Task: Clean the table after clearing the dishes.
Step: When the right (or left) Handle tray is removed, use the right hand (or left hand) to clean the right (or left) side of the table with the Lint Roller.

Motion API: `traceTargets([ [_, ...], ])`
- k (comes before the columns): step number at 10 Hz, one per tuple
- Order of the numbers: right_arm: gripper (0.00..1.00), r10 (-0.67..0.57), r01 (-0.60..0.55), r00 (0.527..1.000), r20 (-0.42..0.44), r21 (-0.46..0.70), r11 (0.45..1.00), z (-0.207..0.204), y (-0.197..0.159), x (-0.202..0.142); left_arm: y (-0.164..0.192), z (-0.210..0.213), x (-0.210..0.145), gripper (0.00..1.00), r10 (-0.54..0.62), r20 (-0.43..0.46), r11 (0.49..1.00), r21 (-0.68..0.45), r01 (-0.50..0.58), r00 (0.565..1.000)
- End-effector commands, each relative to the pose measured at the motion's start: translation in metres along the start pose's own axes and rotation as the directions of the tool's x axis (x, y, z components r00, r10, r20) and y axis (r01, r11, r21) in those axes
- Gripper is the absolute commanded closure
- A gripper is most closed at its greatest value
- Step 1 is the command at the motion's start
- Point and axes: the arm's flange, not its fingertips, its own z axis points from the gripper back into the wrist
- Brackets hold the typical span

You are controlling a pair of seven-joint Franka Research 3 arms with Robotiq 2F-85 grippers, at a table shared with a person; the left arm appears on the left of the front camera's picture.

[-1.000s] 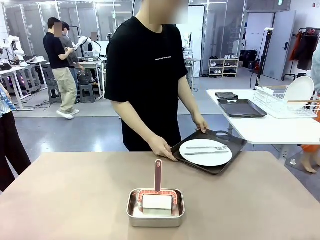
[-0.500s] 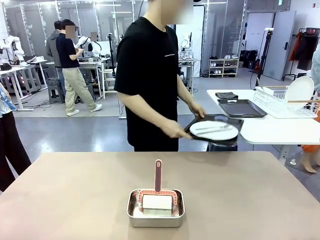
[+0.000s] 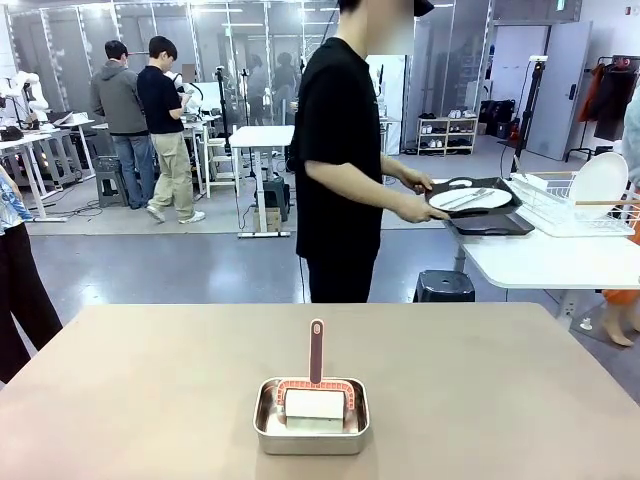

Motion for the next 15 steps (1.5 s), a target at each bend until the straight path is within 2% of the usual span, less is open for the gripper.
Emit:
traceTargets([
  [1,0.00,0.188,-0.204,0.975,-0.118,-0.138,0.969,-0.058,0.052,0.009,-0.004,0.002,-0.001,0.00,0.013,-0.001,1.000,0.011,-0.013,1.000],
  [2,0.00,0.261,-0.299,0.944,-0.201,-0.195,0.934,-0.100,0.079,0.013,-0.004,0.002,-0.001,0.00,0.013,-0.001,1.000,0.011,-0.013,1.000],
  [4,0.00,0.384,-0.493,0.844,-0.375,-0.258,0.831,-0.190,0.125,0.012,-0.004,0.002,-0.001,0.00,0.013,-0.001,1.000,0.011,-0.013,1.000],
  [5,0.00,0.428,-0.598,0.759,-0.490,-0.267,0.756,-0.235,0.142,-0.002,-0.004,0.002,-0.001,0.00,0.013,-0.001,1.000,0.011,-0.013,1.000],
  [7,0.00,0.485,-0.771,0.556,-0.675,-0.201,0.604,-0.312,0.167,-0.036,-0.004,0.002,-0.001,0.00,0.013,-0.001,1.000,0.011,-0.013,1.000],
  [8,0.00,0.505,-0.855,0.407,-0.761,-0.124,0.503,-0.348,0.177,-0.051,-0.004,0.002,-0.001,0.00,0.013,-0.001,1.000,0.011,-0.013,1.000],
  [10,0.00,0.485,-0.919,0.194,-0.853,0.015,0.393,-0.404,0.178,-0.072,-0.004,0.002,-0.001,0.00,0.013,-0.001,1.000,0.011,-0.013,1.000],
  [11,0.00,0.491,-0.945,0.110,-0.864,0.062,0.321,-0.425,0.173,-0.086,-0.004,0.002,-0.001,0.00,0.013,-0.001,1.000,0.011,-0.013,1.000],
  [12,0.00,0.476,-0.955,0.056,-0.878,0.092,0.282,-0.439,0.163,-0.101,-0.004,0.002,-0.001,0.00,0.013,-0.001,1.000,0.011,-0.013,1.000],
  [13,0.00,0.468,-0.956,0.032,-0.883,0.110,0.273,-0.442,0.158,-0.110,-0.004,0.002,-0.001,0.00,0.013,-0.001,1.000,0.011,-0.013,1.000],
  [14,0.00,0.507,-0.967,0.041,-0.861,0.094,0.239,-0.442,0.156,-0.111,-0.004,0.002,-0.001,0.00,0.013,-0.001,1.000,0.011,-0.013,1.000],
  [15,0.00,0.450,-0.944,0.061,-0.891,0.095,0.316,-0.449,0.169,-0.108,-0.004,0.002,-0.001,0.00,0.013,-0.001,1.000,0.011,-0.013,1.000],
])
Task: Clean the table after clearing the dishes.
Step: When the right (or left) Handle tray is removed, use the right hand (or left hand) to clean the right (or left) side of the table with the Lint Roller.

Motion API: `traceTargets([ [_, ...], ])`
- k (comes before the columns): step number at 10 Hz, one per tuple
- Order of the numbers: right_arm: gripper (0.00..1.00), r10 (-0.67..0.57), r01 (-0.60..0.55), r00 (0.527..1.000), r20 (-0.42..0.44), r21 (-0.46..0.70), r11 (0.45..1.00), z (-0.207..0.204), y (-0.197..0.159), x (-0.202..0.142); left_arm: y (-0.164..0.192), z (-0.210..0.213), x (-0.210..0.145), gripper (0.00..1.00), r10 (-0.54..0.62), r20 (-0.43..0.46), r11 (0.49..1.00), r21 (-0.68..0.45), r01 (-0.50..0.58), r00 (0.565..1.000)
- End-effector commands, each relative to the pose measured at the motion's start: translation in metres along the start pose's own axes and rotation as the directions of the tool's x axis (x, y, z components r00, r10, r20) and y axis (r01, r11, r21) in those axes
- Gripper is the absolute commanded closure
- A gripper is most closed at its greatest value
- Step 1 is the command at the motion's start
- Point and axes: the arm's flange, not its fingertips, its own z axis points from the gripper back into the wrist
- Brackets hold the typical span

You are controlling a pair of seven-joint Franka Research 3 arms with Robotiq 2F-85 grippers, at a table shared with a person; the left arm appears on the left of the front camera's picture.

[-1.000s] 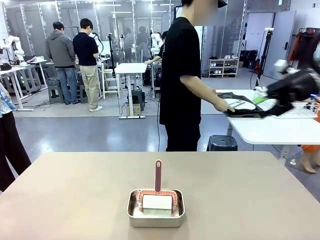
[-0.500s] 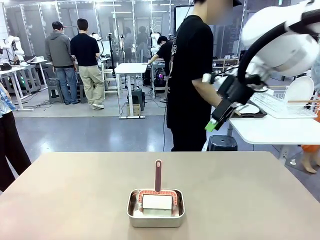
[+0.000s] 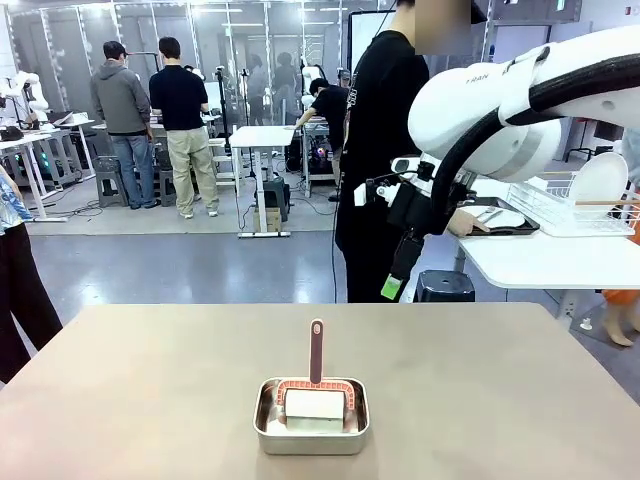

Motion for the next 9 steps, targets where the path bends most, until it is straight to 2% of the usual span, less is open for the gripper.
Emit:
traceTargets([
  [1,0.00,-0.017,0.017,1.000,-0.011,0.027,0.999,0.007,0.002,0.000,-0.004,0.002,-0.001,0.00,0.013,0.000,1.000,0.010,-0.013,1.000],
  [6,0.00,-0.003,0.003,1.000,-0.010,0.019,1.000,0.004,0.000,-0.001,-0.004,0.002,-0.001,0.00,0.013,0.000,1.000,0.010,-0.013,1.000],
  [7,0.00,0.098,-0.096,0.995,-0.036,0.052,0.994,-0.009,0.002,0.012,-0.004,0.002,-0.001,0.00,0.013,0.000,1.000,0.010,-0.013,1.000],
  [9,0.00,0.194,-0.188,0.979,-0.063,0.089,0.978,-0.026,0.000,0.038,-0.004,0.002,-0.001,0.00,0.013,0.000,1.000,0.010,-0.013,1.000],
])
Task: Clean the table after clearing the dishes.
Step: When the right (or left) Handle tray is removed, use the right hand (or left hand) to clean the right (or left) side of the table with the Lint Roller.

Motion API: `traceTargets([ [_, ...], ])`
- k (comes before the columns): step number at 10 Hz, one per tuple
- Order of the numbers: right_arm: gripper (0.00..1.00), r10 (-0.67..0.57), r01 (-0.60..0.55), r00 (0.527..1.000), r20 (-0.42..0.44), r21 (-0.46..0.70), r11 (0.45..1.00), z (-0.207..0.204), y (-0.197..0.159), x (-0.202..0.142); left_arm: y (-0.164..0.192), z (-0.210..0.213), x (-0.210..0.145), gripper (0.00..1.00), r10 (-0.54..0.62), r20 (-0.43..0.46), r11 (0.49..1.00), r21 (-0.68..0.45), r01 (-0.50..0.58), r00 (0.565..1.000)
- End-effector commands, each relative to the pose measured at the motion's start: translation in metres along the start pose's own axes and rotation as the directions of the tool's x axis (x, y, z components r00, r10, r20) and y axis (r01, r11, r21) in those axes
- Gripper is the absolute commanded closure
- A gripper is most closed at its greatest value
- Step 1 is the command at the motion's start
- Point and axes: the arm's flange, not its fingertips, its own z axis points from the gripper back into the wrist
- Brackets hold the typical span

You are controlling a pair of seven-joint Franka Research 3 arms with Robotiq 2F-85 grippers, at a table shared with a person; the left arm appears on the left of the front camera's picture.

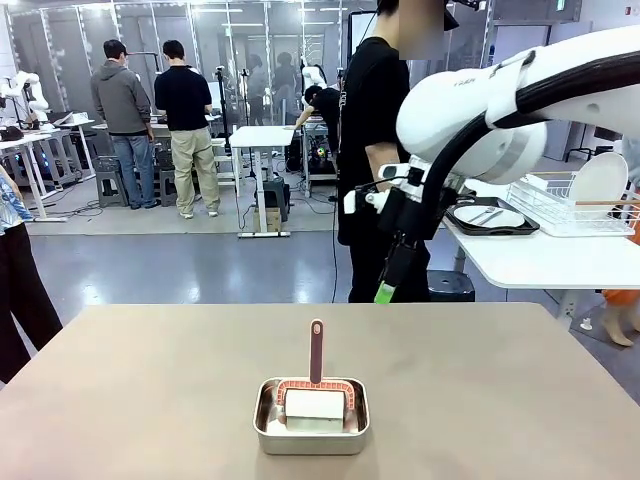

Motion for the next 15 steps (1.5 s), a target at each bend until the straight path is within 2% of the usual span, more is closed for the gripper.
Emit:
traceTargets([
  [1,0.00,0.109,-0.107,0.991,-0.076,0.032,0.994,-0.011,-0.015,0.029,-0.004,0.003,-0.001,0.00,0.013,0.000,1.000,0.010,-0.013,1.000],
  [3,0.00,0.174,-0.166,0.975,-0.141,0.070,0.984,-0.025,-0.029,0.053,-0.004,0.003,-0.001,0.00,0.013,0.000,1.000,0.010,-0.013,1.000],
  [6,0.00,0.201,-0.184,0.966,-0.163,0.119,0.976,-0.040,-0.045,0.076,-0.004,0.003,-0.001,0.00,0.013,0.000,1.000,0.010,-0.013,1.000],
  [9,0.00,0.161,-0.135,0.963,-0.216,0.130,0.982,-0.057,-0.049,0.085,-0.004,0.003,-0.001,0.00,0.013,0.000,1.000,0.010,-0.013,1.000],
  [11,0.00,0.092,-0.069,0.955,-0.283,0.090,0.993,-0.071,-0.046,0.092,-0.004,0.003,-0.001,0.00,0.013,0.000,1.000,0.010,-0.013,1.000],
  [15,0.00,0.095,-0.061,0.939,-0.330,0.113,0.992,-0.095,-0.033,0.110,-0.004,0.003,-0.001,0.00,0.013,0.000,1.000,0.010,-0.013,1.000],
])
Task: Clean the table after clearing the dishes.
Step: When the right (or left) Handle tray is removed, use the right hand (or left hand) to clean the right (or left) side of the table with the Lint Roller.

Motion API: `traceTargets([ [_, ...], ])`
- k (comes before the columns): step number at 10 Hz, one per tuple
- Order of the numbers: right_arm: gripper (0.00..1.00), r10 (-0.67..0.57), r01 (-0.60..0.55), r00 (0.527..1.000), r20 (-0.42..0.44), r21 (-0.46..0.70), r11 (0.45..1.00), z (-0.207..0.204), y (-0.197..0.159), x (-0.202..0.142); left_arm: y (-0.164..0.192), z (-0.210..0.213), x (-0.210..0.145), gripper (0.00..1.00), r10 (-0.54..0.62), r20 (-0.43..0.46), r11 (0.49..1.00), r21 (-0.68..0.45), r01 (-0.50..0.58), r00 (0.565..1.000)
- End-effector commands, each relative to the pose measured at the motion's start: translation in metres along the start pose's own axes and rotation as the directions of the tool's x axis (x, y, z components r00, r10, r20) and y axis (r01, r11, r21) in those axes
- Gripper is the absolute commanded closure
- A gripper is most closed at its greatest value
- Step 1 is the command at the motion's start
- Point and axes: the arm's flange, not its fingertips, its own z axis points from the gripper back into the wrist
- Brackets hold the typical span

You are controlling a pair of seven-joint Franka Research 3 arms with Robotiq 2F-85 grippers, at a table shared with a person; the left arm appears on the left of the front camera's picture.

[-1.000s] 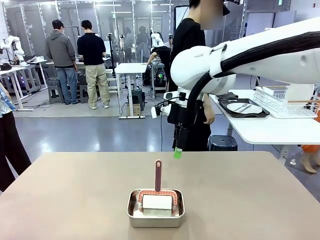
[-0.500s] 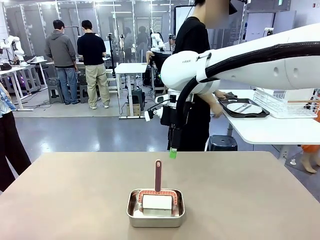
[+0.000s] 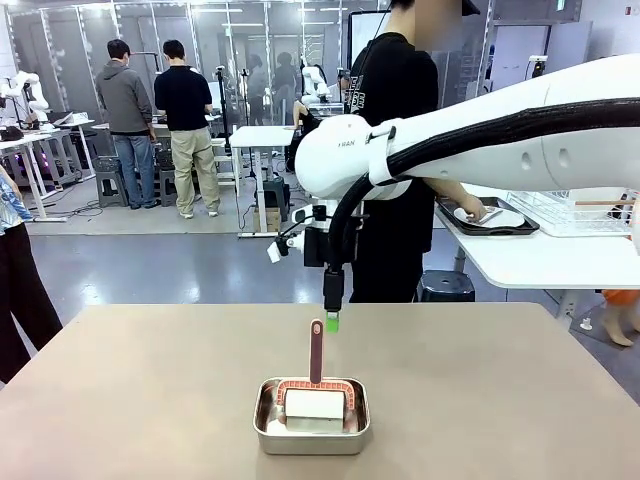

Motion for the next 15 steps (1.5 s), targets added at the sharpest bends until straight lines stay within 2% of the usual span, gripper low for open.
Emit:
traceTargets([
  [1,0.00,-0.014,0.014,0.998,-0.055,-0.001,1.000,-0.007,-0.003,0.014,-0.004,0.003,-0.001,0.00,0.013,0.001,1.000,0.010,-0.013,1.000],
  [7,0.00,-0.015,0.017,0.996,-0.083,0.027,0.999,-0.034,0.001,0.033,-0.004,0.003,-0.001,0.00,0.013,0.001,1.000,0.010,-0.013,1.000],
  [9,0.08,-0.029,0.031,0.993,-0.114,0.024,0.999,-0.038,0.002,0.034,-0.004,0.003,-0.001,0.00,0.013,0.001,1.000,0.010,-0.013,1.000],
  [10,0.22,-0.018,0.021,0.992,-0.123,0.029,0.999,-0.038,0.003,0.033,-0.004,0.003,-0.001,0.00,0.013,0.001,1.000,0.010,-0.013,1.000],
  [11,0.27,-0.019,0.023,0.993,-0.120,0.030,0.999,-0.036,0.004,0.033,-0.004,0.003,-0.001,0.00,0.013,0.001,1.000,0.010,-0.013,1.000],
  [12,0.41,-0.017,0.021,0.993,-0.118,0.036,0.999,-0.037,0.005,0.033,-0.004,0.003,-0.001,0.00,0.013,0.001,1.000,0.010,-0.013,1.000],
  [13,0.33,-0.013,0.018,0.995,-0.103,0.044,0.999,-0.037,0.006,0.033,-0.004,0.003,-0.001,0.00,0.013,0.001,1.000,0.010,-0.013,1.000],
  [14,0.60,-0.011,0.016,0.995,-0.095,0.045,0.999,-0.036,0.007,0.035,-0.004,0.003,-0.001,0.00,0.013,0.001,1.000,0.010,-0.013,1.000],
  [15,0.52,-0.009,0.013,0.997,-0.081,0.053,0.999,-0.036,0.008,0.036,-0.004,0.003,-0.001,0.00,0.013,0.001,1.000,0.010,-0.013,1.000],
])
